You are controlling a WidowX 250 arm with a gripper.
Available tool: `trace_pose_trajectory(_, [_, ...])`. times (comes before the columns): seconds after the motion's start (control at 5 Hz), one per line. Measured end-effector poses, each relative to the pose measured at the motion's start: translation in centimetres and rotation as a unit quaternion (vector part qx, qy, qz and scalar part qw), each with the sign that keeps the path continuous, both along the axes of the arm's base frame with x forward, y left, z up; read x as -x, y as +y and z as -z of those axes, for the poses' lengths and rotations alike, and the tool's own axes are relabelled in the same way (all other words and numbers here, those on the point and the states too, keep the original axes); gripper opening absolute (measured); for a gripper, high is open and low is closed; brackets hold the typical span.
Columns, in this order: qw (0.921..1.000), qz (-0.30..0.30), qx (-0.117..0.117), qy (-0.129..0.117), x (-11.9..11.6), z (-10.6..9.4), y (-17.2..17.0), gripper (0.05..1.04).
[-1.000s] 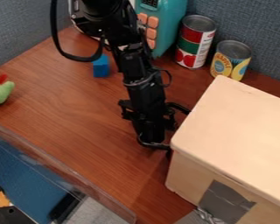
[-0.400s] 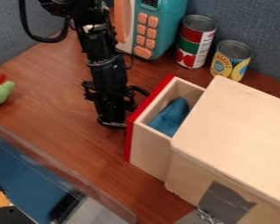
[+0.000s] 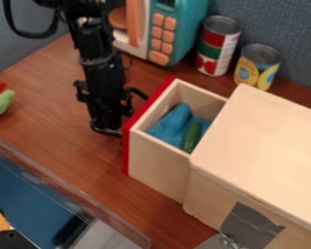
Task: Opening drawer
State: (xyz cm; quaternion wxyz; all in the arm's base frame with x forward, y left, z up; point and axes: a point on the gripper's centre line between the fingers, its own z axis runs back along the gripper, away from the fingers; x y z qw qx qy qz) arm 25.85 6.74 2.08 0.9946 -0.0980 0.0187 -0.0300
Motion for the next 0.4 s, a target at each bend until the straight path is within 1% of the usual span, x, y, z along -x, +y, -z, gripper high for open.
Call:
trace_pose_trajectory(0.2, [1.0,0.002,-0.005,0.002,0.11,-0.02,0.21,0.16])
trace_pose_trajectory(0.4, [0.9998,0.001,-0.017,0.006,0.37,-0.49,0.5,0.197])
